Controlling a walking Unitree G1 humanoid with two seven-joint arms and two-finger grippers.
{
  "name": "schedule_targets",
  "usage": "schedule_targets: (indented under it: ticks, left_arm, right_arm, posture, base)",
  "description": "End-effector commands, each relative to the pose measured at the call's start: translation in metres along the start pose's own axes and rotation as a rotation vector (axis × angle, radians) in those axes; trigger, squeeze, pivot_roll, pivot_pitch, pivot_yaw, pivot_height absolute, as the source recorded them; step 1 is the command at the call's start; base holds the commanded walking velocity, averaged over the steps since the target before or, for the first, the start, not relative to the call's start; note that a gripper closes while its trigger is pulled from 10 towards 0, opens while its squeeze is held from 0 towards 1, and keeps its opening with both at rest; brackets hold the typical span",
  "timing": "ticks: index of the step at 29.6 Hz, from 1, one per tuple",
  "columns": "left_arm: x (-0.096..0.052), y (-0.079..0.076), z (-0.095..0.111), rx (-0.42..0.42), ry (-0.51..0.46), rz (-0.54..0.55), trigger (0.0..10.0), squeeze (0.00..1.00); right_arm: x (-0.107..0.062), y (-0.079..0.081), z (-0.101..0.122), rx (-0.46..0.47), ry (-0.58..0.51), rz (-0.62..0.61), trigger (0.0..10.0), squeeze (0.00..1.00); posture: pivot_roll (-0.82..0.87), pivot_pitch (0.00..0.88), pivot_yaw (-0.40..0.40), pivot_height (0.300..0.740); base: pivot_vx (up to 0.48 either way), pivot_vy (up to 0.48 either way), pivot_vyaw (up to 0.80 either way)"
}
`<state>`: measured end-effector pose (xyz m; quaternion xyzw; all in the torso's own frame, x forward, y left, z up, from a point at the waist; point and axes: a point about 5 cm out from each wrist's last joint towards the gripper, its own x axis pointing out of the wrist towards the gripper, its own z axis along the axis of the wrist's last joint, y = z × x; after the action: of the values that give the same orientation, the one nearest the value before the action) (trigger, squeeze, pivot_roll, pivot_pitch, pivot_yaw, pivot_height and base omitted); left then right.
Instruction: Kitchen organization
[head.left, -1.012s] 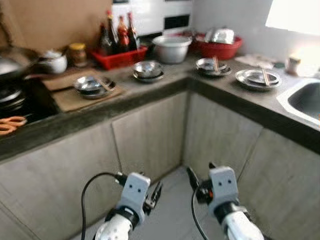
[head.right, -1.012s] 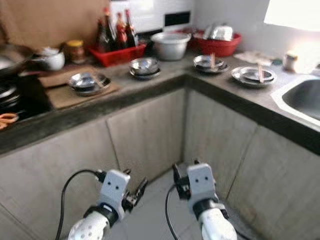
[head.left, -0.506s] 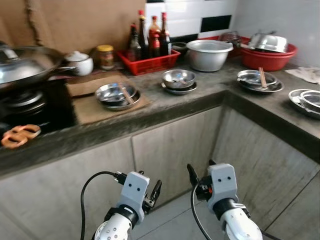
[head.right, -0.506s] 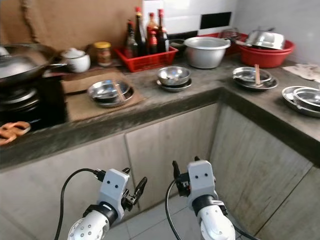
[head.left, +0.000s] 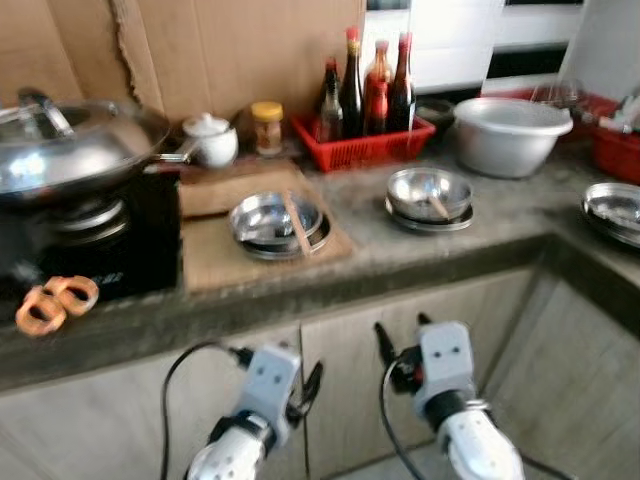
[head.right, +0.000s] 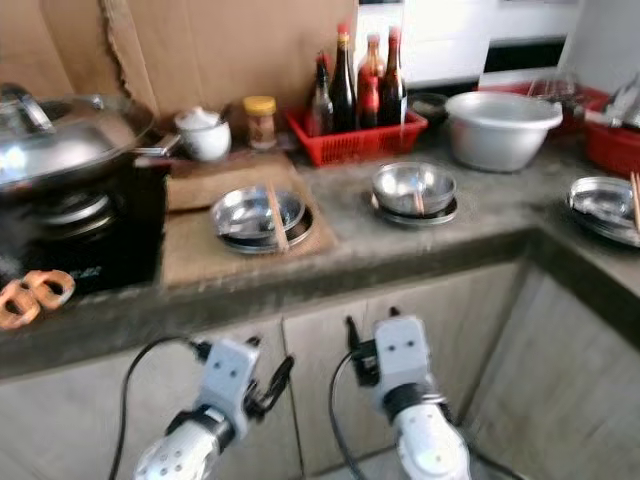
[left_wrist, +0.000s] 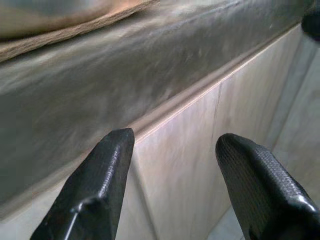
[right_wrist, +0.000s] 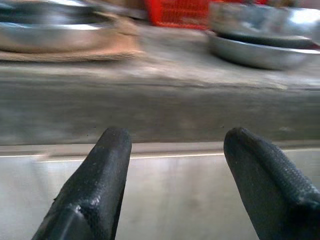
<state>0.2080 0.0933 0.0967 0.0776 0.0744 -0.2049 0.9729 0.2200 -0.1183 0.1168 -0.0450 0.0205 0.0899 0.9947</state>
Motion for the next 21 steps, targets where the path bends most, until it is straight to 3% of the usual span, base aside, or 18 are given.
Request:
schedule_targets:
  ticks: [1,3,16,21]
  left_arm:
    - [0.001,-0.007,0.003,-0.013,-0.008,-0.024,10.0,0.0]
    - [0.001,-0.007,0.003,-0.013,-0.008,-0.024,10.0,0.0]
    - [0.0,-0.007,0.002,-0.017,0.0,-0.025,10.0,0.0]
    - [0.0,-0.008,0.003,-0.017,0.002,-0.026,10.0,0.0]
  right_arm:
    - [0.0,-0.007,-0.001,-0.021,0.001,-0.01,10.0,0.0]
    - [0.0,-0.006,0.0,-0.027,-0.001,-0.003,10.0,0.0]
    - [0.008,-0.007,0.002,-0.04,-0.009,0.017,10.0,0.0]
    - [0.011,-0.01,0.003,-0.047,-0.011,0.015,10.0,0.0]
  posture:
    - [0.04,0.0,-0.012,0.74]
    - [0.04,0.0,-0.012,0.74]
    - [0.04,0.002,-0.014,0.74]
    - [0.05,0.007,-0.014,0.74]
  base:
    - [0.0,0.0,0.0]
    - [0.0,0.0,0.0]
    - [0.0,0.0,0.8]
    - [0.0,0.0,0.18]
